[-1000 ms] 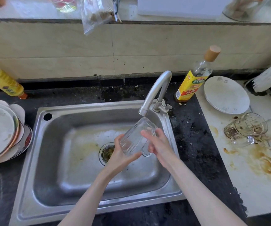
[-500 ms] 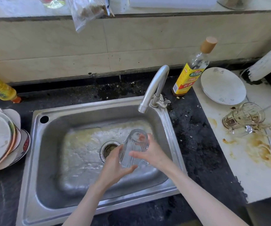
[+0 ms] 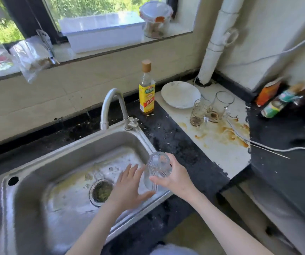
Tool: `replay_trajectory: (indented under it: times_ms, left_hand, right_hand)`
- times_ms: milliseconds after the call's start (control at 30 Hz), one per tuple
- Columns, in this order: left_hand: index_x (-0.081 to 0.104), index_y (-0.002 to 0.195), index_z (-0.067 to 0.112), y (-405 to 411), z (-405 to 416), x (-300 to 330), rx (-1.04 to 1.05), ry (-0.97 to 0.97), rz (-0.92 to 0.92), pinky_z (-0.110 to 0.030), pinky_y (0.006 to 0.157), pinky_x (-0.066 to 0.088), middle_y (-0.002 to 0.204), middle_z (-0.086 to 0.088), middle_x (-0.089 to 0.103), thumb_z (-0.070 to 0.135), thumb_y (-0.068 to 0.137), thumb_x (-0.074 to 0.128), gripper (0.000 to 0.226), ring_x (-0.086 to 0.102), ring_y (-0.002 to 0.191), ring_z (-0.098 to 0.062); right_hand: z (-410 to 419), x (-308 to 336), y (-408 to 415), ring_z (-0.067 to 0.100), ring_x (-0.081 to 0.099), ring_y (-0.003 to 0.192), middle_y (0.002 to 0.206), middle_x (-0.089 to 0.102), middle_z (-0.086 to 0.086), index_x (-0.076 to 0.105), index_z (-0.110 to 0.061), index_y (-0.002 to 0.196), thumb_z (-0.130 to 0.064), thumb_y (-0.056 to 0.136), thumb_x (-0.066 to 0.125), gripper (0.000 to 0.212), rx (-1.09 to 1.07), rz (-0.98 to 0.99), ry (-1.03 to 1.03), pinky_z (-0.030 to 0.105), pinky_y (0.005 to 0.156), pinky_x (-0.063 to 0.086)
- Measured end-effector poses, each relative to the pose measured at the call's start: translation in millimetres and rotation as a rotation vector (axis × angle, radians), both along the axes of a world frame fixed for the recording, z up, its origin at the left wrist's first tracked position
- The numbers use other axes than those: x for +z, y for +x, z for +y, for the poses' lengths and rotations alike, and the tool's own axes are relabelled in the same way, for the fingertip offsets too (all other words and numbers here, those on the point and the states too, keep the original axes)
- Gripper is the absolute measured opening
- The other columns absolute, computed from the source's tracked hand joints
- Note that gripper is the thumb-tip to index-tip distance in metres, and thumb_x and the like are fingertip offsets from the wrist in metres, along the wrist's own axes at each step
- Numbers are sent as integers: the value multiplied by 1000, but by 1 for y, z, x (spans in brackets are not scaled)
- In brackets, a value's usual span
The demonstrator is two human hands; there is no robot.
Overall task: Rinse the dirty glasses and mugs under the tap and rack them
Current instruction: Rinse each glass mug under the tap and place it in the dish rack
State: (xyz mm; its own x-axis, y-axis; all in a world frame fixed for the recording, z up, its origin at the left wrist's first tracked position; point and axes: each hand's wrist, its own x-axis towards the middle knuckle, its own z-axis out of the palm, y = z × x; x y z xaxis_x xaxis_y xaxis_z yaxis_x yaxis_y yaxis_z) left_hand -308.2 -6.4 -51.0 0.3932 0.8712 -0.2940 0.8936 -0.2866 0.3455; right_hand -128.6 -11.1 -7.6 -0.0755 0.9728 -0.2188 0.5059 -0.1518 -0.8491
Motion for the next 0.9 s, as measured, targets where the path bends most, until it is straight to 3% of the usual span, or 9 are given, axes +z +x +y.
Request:
replay_trajectory:
  times_ms: [133,267,433,533,567,633,700,767,900]
  left_hand:
    - [4,149,27,47,-39,18,-165,105,28,-41,116,5,158,0,4,90,46,-19,123,-2,145,-25]
    - [24,147,24,100,-105,38,-373,216,8,-49,112,22,153,-7,27,84,71,-5,101,18,142,-32]
    - [14,148,29,171,-201,54,-627,263,-23,-42,113,3,154,4,9,85,68,-5,99,6,144,-27]
    - [34,142,25,221,-256,67,-818,279,33,-43,107,26,148,-1,35,79,78,1,90,32,137,-27]
    - [42,137,23,238,-272,70,-871,296,44,-42,100,38,140,-3,48,75,83,5,83,45,129,-27]
    - [46,132,22,273,-303,80,-970,306,33,-41,94,45,135,-6,53,70,87,7,76,53,122,-28]
    - [34,141,25,312,-335,92,-1110,314,8,-41,107,29,149,-5,33,74,84,2,82,35,136,-27]
    - [9,148,31,351,-365,94,-1251,288,-65,-36,112,-3,157,3,2,81,72,-2,92,2,145,-24]
    - [1,148,32,426,-415,99,-1376,279,-150,-32,110,-13,154,6,-14,85,64,-5,99,-13,144,-20]
  right_hand:
    - [-73,14,57,8,57,105,115,58,-14,41,-33,124,-47,67,78,70,-155,-45,63,28,91,48]
    - [-175,26,111,5,58,105,112,61,-17,45,-31,123,-45,65,80,69,-370,-28,103,27,92,48]
    - [-319,40,164,3,56,109,111,58,-21,44,-34,120,-47,59,81,72,-633,-17,100,22,94,43]
    - [-403,50,196,4,55,112,119,57,-18,45,-33,118,-63,48,74,82,-803,-39,59,30,99,43]
    - [-428,54,207,4,57,109,115,60,-17,48,-31,117,-63,48,74,80,-859,-51,51,32,97,44]
    - [-477,63,226,6,61,99,105,64,-16,52,-29,108,-60,51,76,69,-981,-70,44,35,92,47]
    - [-522,71,245,4,61,94,100,65,-16,53,-30,102,-57,54,78,61,-1090,-82,48,31,87,48]
    - [-559,79,265,1,60,92,100,64,-17,52,-31,104,-50,61,81,55,-1176,-80,59,23,81,46]
    - [-618,89,313,-5,55,95,99,61,-19,50,-36,106,-43,66,80,50,-1322,-94,78,23,80,44]
